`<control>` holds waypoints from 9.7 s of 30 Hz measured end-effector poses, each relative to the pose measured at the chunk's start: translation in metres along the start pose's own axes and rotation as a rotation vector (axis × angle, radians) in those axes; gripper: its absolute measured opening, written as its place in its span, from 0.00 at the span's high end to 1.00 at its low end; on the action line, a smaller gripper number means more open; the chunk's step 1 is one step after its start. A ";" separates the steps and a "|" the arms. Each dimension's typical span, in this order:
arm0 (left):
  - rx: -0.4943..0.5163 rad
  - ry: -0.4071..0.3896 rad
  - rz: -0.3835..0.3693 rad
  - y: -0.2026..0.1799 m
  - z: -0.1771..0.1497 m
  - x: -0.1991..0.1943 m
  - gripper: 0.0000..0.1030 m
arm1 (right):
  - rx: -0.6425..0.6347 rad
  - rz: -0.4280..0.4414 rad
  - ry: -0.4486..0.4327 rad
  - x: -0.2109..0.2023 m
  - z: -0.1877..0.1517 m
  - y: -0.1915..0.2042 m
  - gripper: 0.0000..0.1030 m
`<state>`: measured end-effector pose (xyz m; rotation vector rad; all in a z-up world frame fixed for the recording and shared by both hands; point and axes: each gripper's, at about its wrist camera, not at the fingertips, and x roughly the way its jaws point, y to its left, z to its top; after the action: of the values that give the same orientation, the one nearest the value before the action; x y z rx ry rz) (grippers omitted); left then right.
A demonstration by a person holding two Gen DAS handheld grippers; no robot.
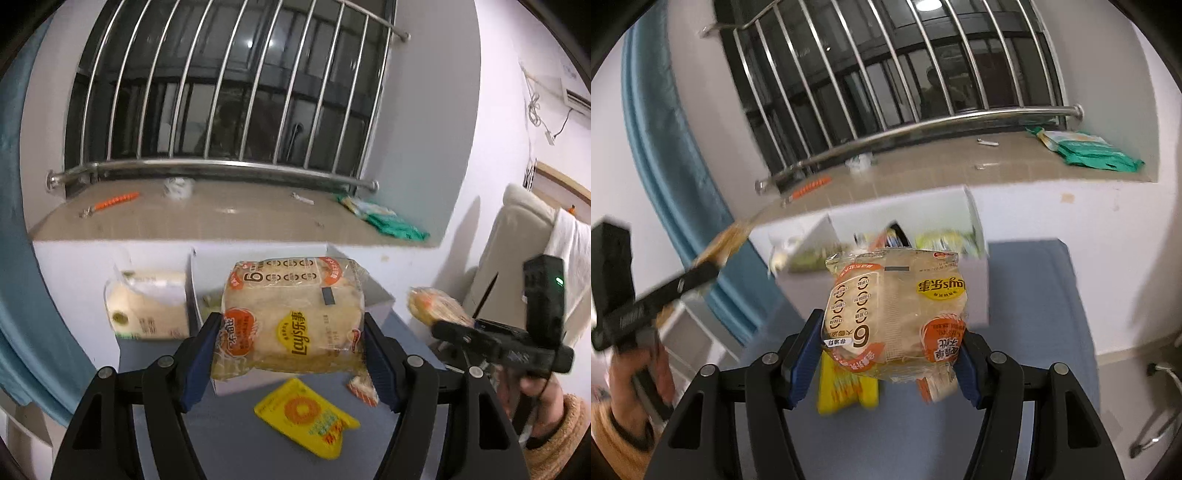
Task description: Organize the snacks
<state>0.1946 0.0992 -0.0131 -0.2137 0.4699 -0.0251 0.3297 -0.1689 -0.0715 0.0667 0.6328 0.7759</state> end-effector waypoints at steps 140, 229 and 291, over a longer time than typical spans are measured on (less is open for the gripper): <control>0.079 0.200 -0.094 -0.046 -0.019 0.033 0.67 | -0.096 -0.035 0.005 -0.012 -0.042 0.011 0.33; 0.074 0.021 0.117 -0.095 -0.067 -0.145 0.00 | -0.163 -0.101 -0.080 -0.140 -0.080 0.100 0.00; 0.081 0.050 0.104 -0.090 -0.070 -0.139 0.00 | -0.154 -0.110 -0.085 -0.142 -0.081 0.100 0.00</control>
<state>0.0415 0.0076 0.0070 -0.1093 0.5283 0.0526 0.1455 -0.2058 -0.0375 -0.0751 0.4904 0.7089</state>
